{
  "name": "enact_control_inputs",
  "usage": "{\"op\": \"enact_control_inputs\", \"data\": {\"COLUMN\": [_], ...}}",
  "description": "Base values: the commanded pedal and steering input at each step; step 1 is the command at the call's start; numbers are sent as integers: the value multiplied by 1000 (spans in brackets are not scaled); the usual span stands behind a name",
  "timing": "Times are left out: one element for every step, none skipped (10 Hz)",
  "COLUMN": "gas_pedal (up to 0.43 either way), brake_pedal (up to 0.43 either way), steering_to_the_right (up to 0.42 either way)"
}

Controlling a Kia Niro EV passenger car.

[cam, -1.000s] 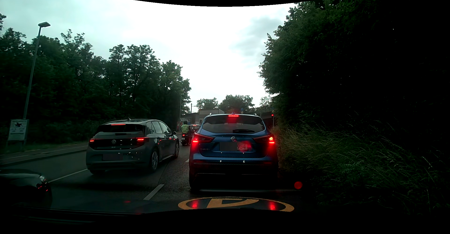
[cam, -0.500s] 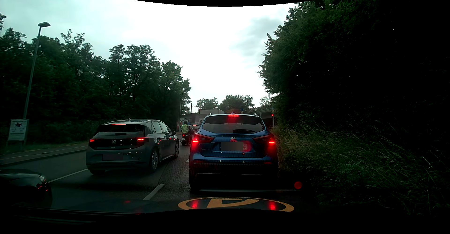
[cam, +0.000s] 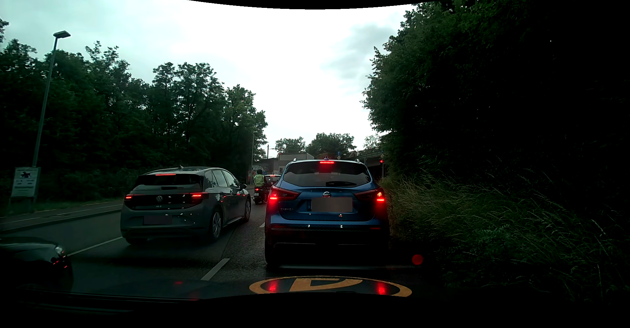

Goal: Follow the waypoints while adhering to traffic rules and regulations

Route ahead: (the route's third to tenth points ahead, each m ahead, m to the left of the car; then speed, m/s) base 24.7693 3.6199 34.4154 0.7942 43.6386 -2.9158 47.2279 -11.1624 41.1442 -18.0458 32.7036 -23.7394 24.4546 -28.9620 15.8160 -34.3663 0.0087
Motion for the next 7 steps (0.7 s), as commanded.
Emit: {"op": "enact_control_inputs", "data": {"gas_pedal": [0, 0, 0, 0, 0, 0, 0], "brake_pedal": [268, 268, 268, 262, 268, 268, 268], "steering_to_the_right": [-3, -2, -3, -3, -2, -3, -3]}}
